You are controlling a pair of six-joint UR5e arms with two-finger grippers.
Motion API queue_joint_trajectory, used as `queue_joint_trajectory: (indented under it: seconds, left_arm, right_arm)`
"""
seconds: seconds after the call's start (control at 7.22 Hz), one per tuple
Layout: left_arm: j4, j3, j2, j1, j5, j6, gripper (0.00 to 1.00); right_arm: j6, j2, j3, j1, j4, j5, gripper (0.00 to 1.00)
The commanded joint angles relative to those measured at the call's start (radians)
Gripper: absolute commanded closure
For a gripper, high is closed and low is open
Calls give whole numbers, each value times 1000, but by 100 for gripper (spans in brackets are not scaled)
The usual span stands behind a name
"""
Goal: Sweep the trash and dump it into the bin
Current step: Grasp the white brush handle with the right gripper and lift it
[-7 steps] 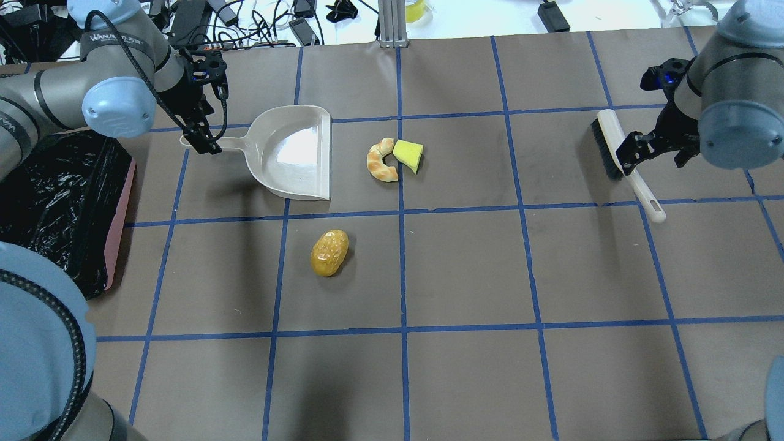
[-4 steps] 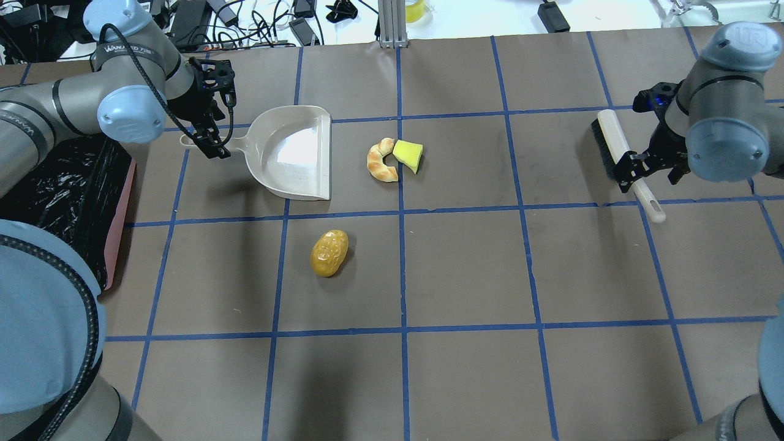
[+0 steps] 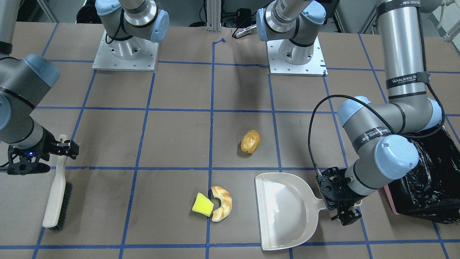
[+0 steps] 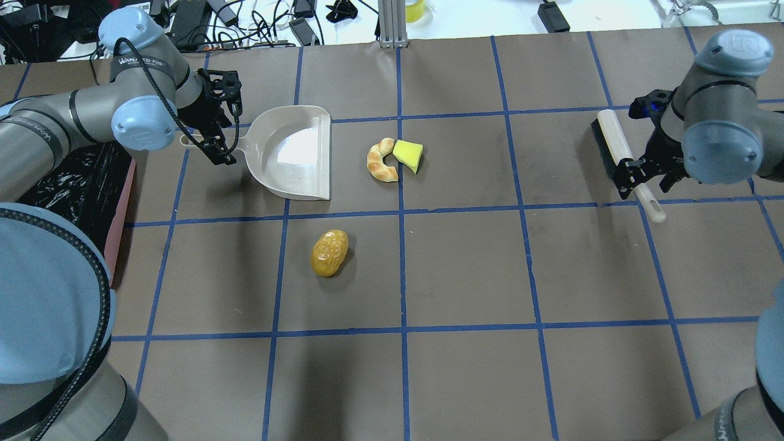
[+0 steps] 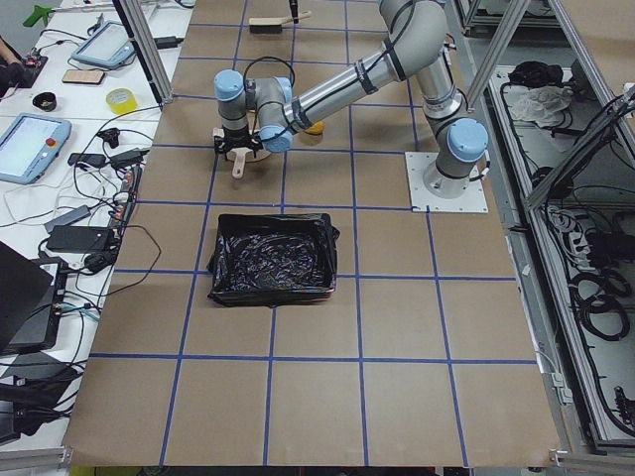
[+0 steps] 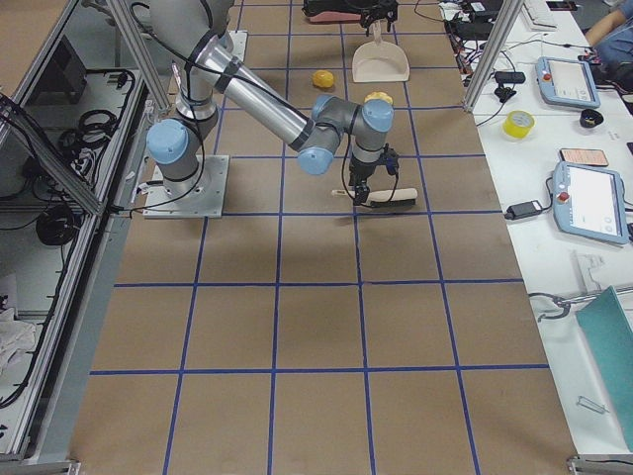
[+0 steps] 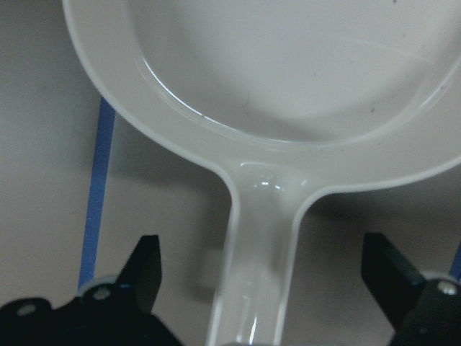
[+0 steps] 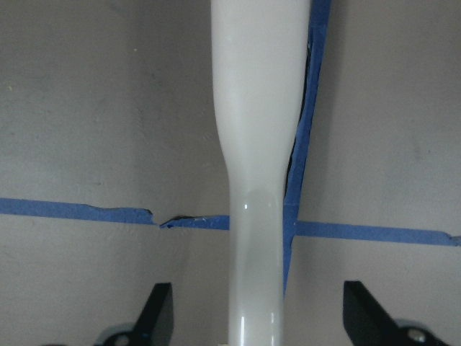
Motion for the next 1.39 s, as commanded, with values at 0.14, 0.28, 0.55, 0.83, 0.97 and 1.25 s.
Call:
queue_joint_trajectory:
  seconds: [0.14, 0.28, 0.55, 0.83, 0.97, 1.25]
  left_arm:
    - [4, -8, -22, 0, -31, 14, 0]
    - [4, -8, -25, 0, -32, 15, 0]
    - [2, -10, -31, 0, -31, 15, 0]
    - [2, -11, -50, -5, -29, 15, 2]
    - [4, -11, -53, -6, -28, 17, 15]
    - [4, -10, -50, -8, -25, 23, 54]
  right_arm:
    - [13, 4, 0, -1, 8, 0, 41]
    - [15, 4, 0, -1, 10, 0, 52]
    - [15, 1, -3, -1, 10, 0, 100]
    - [15, -14, -11, -1, 31, 3, 100]
    - [16, -17, -17, 2, 33, 8, 100]
    - [94, -34, -44, 32, 62, 18, 100]
